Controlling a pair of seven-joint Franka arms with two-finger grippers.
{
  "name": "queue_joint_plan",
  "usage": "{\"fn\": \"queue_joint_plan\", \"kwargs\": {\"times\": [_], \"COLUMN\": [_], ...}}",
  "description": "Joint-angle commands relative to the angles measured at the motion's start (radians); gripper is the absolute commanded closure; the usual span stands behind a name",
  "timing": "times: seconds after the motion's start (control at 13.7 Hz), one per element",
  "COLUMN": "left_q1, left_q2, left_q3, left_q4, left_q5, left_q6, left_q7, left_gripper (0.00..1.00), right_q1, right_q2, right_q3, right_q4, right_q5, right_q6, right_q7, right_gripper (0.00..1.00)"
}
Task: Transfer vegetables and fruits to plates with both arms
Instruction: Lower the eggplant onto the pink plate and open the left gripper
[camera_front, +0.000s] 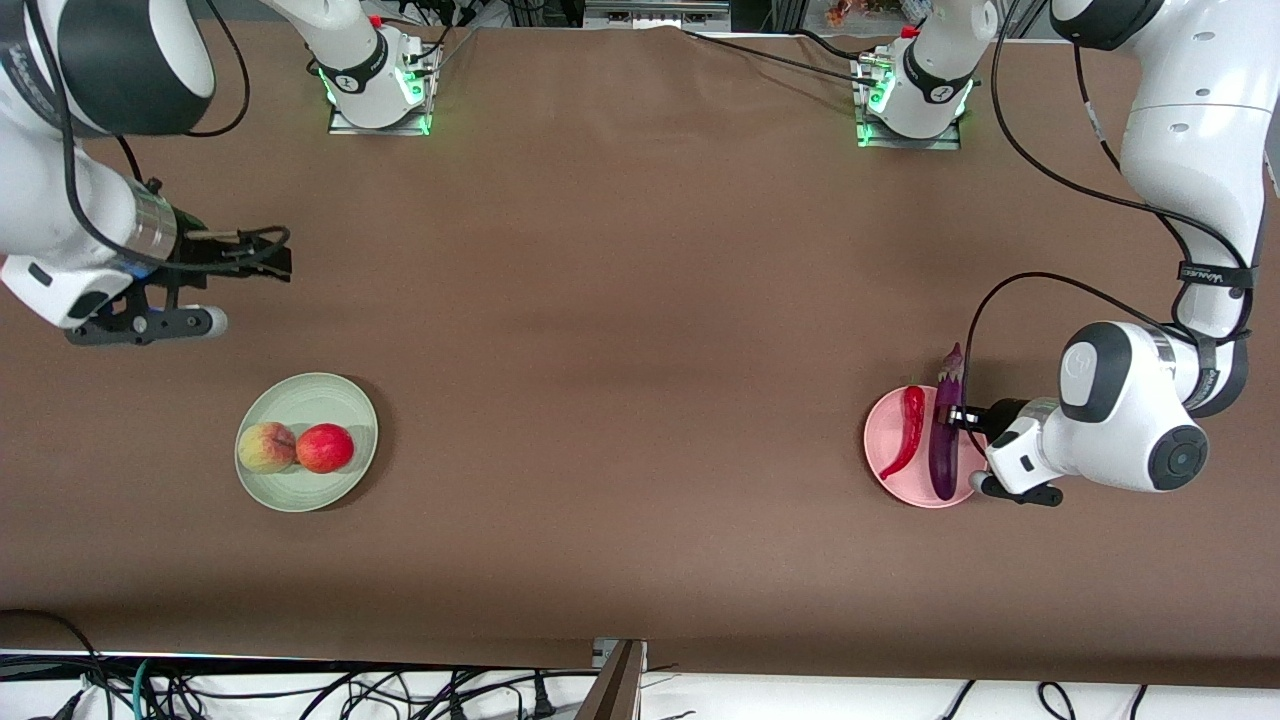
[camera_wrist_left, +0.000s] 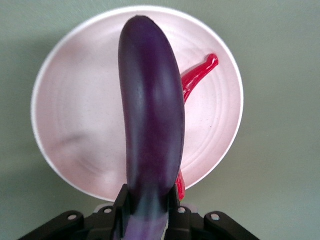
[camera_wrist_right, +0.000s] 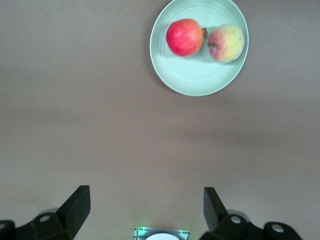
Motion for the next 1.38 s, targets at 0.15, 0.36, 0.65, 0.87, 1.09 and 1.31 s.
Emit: {"fn": "queue_joint_plan", "kwargs": {"times": [0.15, 0.36, 0.65, 0.87, 1.09, 1.31], "left_q1": [0.01, 0.01, 0.008, 0.008, 0.004, 0.0], "left_q2": [0.025, 0.025, 0.017, 0.014, -0.02, -0.061], "left_q3": [-0.007, -0.007, -0.011, -0.013, -0.02, -0.027], "left_q4": [0.003, 0.003, 0.01, 0.034, 0.036, 0.036], "left_q5": [0.006, -0.002, -0.002, -0.014, -0.034, -0.036], "left_q6": [-0.004, -0.004, -0.005, -0.011, -0.014, -0.051], "left_q7": [0.023, 0.013, 0.01, 0.013, 0.008, 0.008], "left_gripper": [0.59, 0.28, 0.27, 0.0, 0.0, 0.0], "right_q1": [-0.073, -0.107, -0.102, -0.09, -0.098, -0.104], "right_q2": [-0.171, -0.219, -0.205, -0.176, -0.173, -0.161], "right_q3": [0.036, 0.038, 0.038, 0.036, 0.033, 0.023], "right_q4": [-0.096, -0.105, -0.116, -0.096, -0.09, -0.09], "right_q5": [-0.018, -0.017, -0.017, -0.018, -0.018, -0.02], "right_q6": [0.057, 0.017, 0.012, 0.02, 0.02, 0.021], "right_q7": [0.008, 0.007, 0.005, 0.002, 0.002, 0.002], "right_gripper": [0.0, 0.0, 0.0, 0.0, 0.0, 0.0]}}
